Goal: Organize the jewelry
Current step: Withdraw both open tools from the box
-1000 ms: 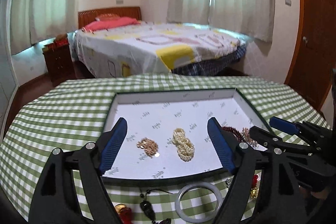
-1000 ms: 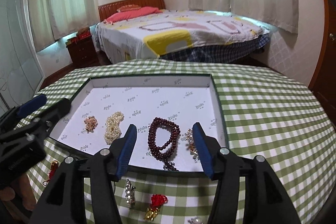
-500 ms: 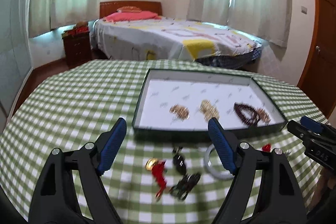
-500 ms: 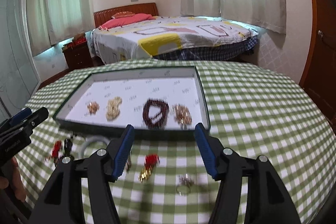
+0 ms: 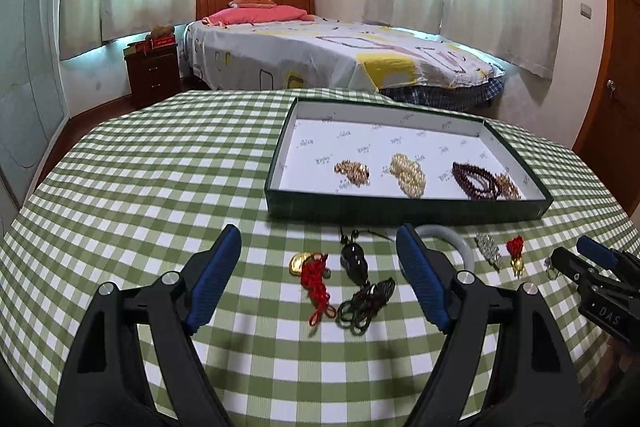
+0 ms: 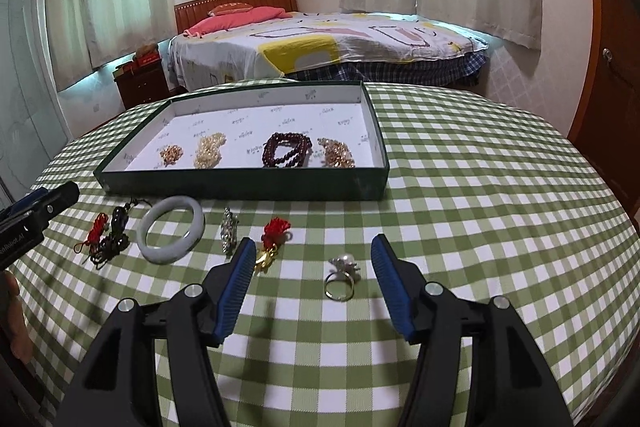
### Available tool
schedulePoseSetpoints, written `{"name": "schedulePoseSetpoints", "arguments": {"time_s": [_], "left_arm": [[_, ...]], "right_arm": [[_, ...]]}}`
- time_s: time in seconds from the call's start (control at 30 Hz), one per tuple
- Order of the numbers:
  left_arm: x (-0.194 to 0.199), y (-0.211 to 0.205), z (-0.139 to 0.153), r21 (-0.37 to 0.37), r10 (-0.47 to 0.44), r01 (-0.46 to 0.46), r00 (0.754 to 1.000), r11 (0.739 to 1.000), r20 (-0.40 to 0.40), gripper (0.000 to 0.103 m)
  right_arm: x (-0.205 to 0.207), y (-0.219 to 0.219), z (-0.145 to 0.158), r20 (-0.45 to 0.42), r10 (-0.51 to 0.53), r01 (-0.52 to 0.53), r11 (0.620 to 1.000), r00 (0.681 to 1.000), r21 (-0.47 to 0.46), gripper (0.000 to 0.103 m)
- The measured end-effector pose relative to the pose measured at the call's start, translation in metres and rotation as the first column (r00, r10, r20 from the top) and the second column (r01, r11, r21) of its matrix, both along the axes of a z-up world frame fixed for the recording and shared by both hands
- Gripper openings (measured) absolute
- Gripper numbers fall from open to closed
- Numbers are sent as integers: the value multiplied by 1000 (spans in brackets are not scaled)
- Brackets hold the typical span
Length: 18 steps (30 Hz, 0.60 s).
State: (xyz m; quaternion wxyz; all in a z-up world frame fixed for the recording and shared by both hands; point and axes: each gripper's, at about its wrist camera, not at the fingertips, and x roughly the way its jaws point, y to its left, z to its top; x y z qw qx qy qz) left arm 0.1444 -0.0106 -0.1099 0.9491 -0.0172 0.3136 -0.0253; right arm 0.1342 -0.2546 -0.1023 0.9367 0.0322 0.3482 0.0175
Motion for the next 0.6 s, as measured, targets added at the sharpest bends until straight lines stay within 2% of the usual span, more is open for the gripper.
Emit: {"name": "schedulePoseSetpoints", "arguments": {"time_s": [0.5,0.6], "left_arm": [[4,10,-25,-8,7,-8,994,1000,-113,78],[14,11,-27,-15,9,-11,988,1000,-152,73]], "right_arm": [[-1,2,-8,-23,11,-10,1000,1000,9,59],[0,1,-9,-26,10,-10,1000,1000,14,59]]}}
